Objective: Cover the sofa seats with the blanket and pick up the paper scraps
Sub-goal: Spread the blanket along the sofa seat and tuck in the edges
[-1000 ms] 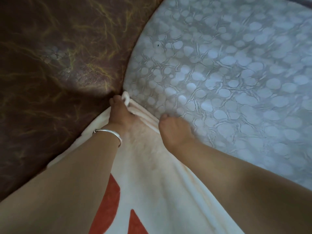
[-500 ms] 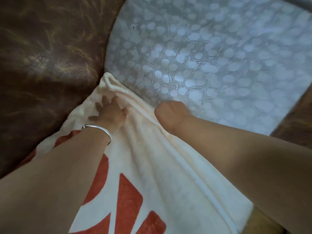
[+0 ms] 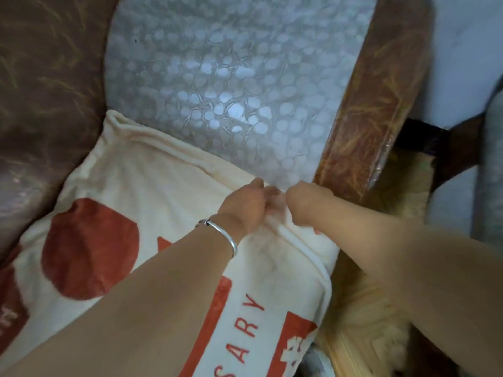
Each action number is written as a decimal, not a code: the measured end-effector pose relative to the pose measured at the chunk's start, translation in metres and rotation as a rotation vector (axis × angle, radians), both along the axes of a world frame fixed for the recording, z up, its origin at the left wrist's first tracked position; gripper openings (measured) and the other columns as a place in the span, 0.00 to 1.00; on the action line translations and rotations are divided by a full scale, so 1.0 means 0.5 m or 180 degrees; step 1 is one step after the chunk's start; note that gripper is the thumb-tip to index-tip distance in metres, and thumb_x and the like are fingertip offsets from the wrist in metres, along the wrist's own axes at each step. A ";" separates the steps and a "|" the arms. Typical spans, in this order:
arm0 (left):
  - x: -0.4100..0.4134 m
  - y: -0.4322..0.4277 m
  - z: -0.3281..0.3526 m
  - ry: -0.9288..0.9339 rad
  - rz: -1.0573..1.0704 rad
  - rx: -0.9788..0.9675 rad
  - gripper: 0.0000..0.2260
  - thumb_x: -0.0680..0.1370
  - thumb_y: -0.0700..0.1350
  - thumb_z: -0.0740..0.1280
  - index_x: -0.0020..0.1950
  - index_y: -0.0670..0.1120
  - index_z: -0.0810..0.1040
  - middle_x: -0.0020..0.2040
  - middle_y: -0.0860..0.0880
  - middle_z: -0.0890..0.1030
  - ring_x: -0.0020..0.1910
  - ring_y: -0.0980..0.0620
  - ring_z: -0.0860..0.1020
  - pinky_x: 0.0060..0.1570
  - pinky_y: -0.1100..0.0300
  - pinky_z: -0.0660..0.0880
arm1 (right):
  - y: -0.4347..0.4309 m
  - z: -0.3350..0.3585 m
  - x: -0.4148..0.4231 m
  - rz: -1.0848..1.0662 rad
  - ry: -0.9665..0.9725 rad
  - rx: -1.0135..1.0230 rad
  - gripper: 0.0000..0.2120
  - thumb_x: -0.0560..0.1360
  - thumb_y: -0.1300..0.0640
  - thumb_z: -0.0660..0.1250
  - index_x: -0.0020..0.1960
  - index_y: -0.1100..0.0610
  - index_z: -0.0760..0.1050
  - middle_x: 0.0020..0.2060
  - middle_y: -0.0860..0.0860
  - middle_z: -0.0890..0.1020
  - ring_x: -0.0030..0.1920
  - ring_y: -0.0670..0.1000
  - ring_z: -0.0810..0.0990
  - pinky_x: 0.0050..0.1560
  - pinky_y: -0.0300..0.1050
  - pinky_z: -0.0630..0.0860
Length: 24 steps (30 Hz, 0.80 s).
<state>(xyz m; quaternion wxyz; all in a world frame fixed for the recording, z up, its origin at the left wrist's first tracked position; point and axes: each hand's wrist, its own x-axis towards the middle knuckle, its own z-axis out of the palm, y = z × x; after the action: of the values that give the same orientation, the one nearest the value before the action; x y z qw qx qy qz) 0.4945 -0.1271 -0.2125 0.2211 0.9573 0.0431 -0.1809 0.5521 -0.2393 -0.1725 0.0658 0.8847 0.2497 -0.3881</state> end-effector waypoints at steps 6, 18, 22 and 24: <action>0.028 -0.070 0.000 0.0332 -0.0057 0.0601 0.11 0.79 0.45 0.58 0.61 0.48 0.69 0.57 0.43 0.75 0.57 0.40 0.76 0.49 0.53 0.70 | -0.022 -0.039 -0.035 -0.0267 -0.0360 0.0409 0.19 0.80 0.63 0.53 0.69 0.59 0.68 0.67 0.55 0.72 0.67 0.57 0.72 0.62 0.49 0.70; 0.039 -0.105 -0.022 -0.0135 0.0100 -0.0021 0.11 0.75 0.44 0.63 0.58 0.46 0.73 0.55 0.44 0.76 0.57 0.42 0.72 0.49 0.55 0.66 | -0.078 -0.033 0.000 0.0416 -0.0818 0.0165 0.18 0.78 0.67 0.55 0.65 0.60 0.72 0.63 0.56 0.75 0.63 0.59 0.75 0.50 0.50 0.73; 0.007 -0.083 -0.029 0.0022 -0.0113 0.0350 0.20 0.76 0.51 0.64 0.67 0.54 0.68 0.64 0.51 0.70 0.65 0.47 0.65 0.63 0.53 0.60 | -0.066 -0.032 0.019 0.0150 -0.0789 -0.0137 0.17 0.80 0.62 0.54 0.67 0.59 0.71 0.64 0.55 0.74 0.64 0.58 0.74 0.54 0.50 0.74; -0.006 -0.082 -0.027 -0.0077 -0.0091 0.0255 0.21 0.76 0.49 0.64 0.68 0.57 0.68 0.65 0.52 0.69 0.66 0.48 0.64 0.65 0.52 0.59 | -0.071 -0.036 0.007 0.0155 -0.0638 -0.0268 0.19 0.79 0.65 0.55 0.69 0.59 0.68 0.65 0.55 0.73 0.64 0.58 0.74 0.55 0.51 0.74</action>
<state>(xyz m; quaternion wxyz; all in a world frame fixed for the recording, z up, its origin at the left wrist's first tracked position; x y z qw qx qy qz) 0.4917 -0.1681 -0.2260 0.1806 0.9680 0.0340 -0.1707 0.5557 -0.2748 -0.1903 0.1369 0.9093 0.2467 -0.3060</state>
